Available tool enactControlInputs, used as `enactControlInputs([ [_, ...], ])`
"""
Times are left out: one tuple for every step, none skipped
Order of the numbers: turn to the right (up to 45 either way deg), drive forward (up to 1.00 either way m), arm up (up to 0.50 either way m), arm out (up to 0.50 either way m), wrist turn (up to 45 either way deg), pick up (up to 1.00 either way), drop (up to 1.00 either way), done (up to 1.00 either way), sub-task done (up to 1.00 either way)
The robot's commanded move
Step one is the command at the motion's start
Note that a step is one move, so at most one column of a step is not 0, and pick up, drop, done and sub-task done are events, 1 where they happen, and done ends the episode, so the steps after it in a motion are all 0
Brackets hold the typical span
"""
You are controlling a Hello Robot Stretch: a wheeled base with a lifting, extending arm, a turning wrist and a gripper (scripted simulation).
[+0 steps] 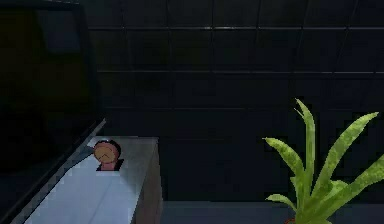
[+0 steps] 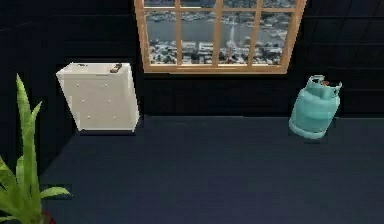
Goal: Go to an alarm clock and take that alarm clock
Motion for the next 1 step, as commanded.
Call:
enactControlInputs([
  [0.0, 0.10, 0.00, 0.00, 0.0, 0.00, 0.00, 0.00, 0.00],
])
